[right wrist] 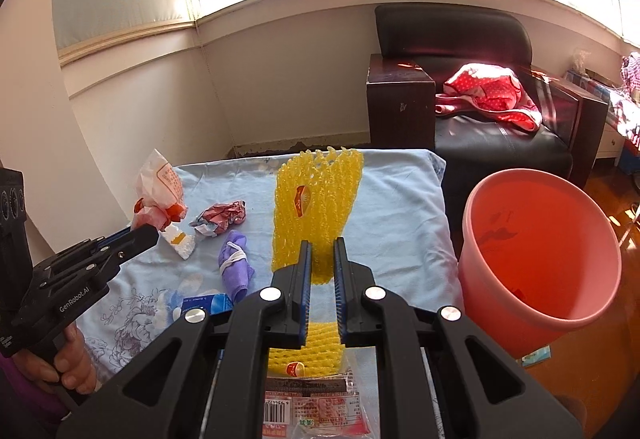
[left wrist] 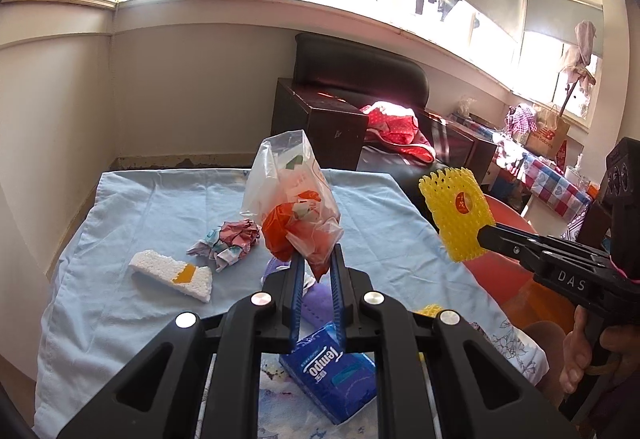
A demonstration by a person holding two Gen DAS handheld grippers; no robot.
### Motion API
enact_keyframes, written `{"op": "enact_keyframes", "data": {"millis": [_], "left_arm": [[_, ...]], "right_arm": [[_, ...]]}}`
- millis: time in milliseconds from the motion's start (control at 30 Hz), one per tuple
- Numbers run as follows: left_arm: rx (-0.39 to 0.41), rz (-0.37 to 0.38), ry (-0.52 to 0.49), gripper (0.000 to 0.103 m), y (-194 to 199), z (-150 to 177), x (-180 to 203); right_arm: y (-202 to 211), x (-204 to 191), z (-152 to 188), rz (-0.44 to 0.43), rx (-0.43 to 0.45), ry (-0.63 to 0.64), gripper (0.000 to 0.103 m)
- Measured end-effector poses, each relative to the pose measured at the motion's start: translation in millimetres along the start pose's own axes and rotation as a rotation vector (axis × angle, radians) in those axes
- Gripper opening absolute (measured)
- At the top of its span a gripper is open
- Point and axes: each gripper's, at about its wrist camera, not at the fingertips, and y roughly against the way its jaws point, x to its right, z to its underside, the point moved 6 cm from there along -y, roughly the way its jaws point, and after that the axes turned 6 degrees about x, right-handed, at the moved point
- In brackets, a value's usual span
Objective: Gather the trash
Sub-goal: 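Carry the clear bag and yellow foam net in both grippers over the pink bucket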
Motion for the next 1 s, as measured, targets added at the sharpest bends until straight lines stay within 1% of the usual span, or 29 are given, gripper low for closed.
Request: {"op": "enact_keyframes", "data": {"millis": [200, 533, 833, 1000], "left_arm": [[0.027, 0.044, -0.022, 0.012, -2, -12, 26], [0.059, 0.117, -0.055, 0.012, -8, -31, 74], [0.069, 0.197, -0.099, 0.012, -20, -38, 124], [0.068, 0.239, -0.128, 0.012, -29, -39, 155]], "right_arm": [[17, 14, -5, 0.049, 0.055, -0.001, 0.011], [46, 51, -11, 0.139, 0.13, -0.039, 0.011], [73, 88, -15, 0.229, 0.195, -0.071, 0.011], [83, 112, -14, 0.277, 0.217, -0.094, 0.011]]}}
